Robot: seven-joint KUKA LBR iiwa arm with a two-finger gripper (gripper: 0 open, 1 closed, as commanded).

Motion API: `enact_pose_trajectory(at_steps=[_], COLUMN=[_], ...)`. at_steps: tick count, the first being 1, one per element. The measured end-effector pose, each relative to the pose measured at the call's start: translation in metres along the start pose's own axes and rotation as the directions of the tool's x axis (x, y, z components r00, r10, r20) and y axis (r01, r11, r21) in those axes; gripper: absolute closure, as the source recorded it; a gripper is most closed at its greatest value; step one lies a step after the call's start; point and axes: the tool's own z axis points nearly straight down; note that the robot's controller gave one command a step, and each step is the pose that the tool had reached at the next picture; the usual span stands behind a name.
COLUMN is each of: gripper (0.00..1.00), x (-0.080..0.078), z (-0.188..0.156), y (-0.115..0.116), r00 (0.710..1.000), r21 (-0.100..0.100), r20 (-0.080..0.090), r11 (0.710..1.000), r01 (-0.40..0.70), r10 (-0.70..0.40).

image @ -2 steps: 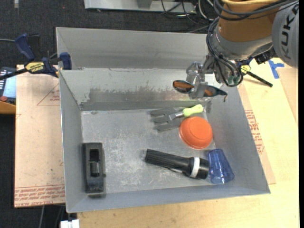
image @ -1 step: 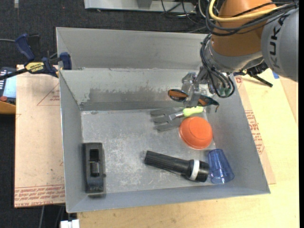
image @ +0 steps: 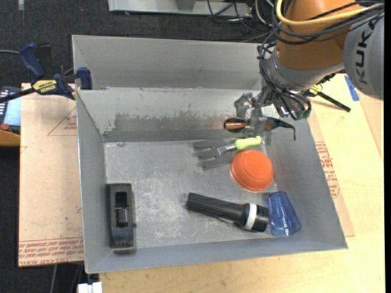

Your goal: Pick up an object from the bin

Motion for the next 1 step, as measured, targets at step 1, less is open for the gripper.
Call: enact_pose_trajectory(at_steps=[1], gripper=[1.00], x=[0.0061], z=[0.0471], y=[0.0057], r00=[0.959], r21=[0.000], r20=[-0.003], r11=[0.959], r01=[-0.284], r10=[0.284])
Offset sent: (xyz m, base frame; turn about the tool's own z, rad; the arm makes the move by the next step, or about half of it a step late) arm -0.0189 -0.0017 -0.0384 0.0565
